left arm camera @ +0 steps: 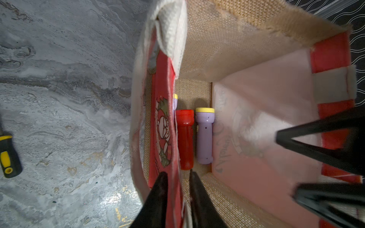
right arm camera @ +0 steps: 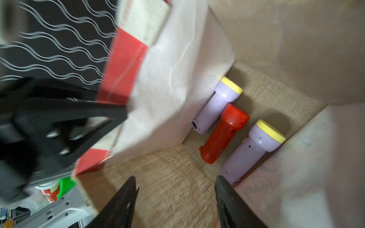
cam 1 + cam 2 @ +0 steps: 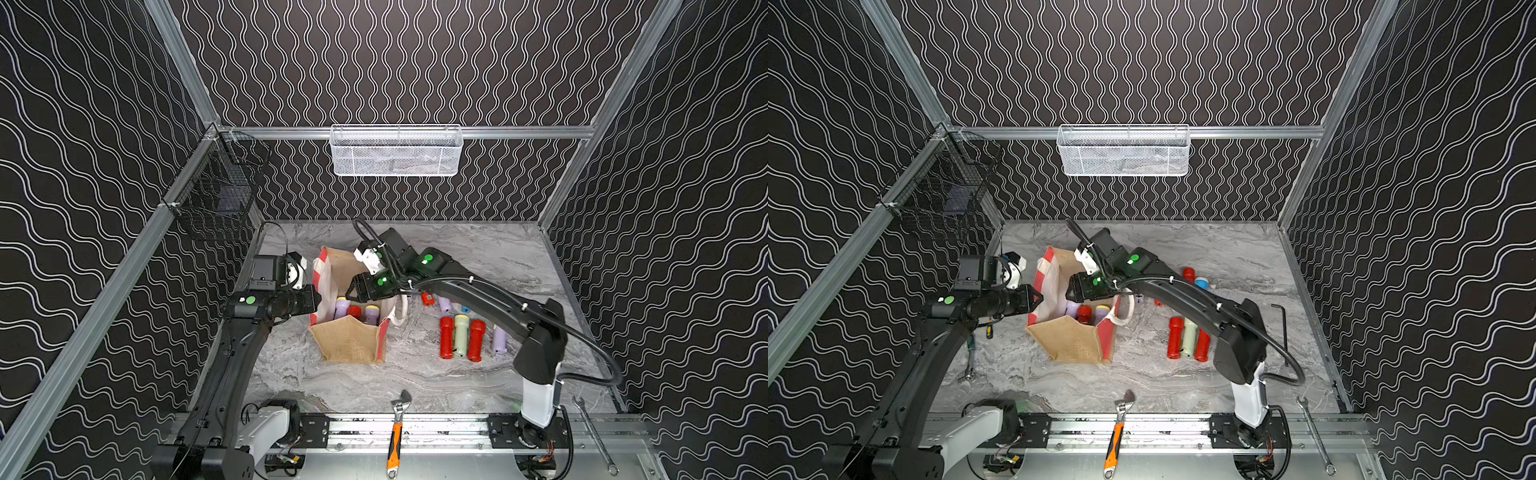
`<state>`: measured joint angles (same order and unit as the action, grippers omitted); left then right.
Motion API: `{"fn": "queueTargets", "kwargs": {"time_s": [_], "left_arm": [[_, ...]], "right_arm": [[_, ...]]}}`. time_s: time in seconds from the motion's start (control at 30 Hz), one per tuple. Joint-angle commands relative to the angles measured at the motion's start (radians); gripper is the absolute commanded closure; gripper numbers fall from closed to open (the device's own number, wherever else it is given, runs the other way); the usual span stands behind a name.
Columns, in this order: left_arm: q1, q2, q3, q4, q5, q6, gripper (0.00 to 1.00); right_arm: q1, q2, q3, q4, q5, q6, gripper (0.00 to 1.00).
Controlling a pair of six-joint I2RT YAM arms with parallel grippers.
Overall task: Put the flashlights into the tote bags
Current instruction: Pick up the flashlight from the center of the board.
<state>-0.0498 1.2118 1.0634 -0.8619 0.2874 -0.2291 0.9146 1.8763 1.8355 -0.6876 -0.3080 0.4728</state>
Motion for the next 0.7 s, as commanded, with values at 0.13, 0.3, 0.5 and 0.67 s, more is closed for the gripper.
{"fn": "queueTargets", "kwargs": {"time_s": [0.13,0.3,0.5,0.67], "left_arm": [[0.001,-0.025,-0.014,0.046,-0.026,-0.013,0.74],[0.001,-0.001,0.006,0.030,-0.039,-0.003,0.72],[0.001,0.004,0.011,0.027,-0.044,0.000,0.72],[0.001,0.013,0.016,0.026,-0.043,0.006,0.71]], "right_arm": [[-0.009,-0.277,-0.196,0.092,0.208,-0.048,0.34],[-0.060,-0.441,-0.310,0.117,0.285,-0.028,0.33],[-0.198,-0.586,-0.465,0.079,0.324,0.029,0.32],[-0.335,-0.724,-0.631,0.036,0.410,0.098,0.31]]}}
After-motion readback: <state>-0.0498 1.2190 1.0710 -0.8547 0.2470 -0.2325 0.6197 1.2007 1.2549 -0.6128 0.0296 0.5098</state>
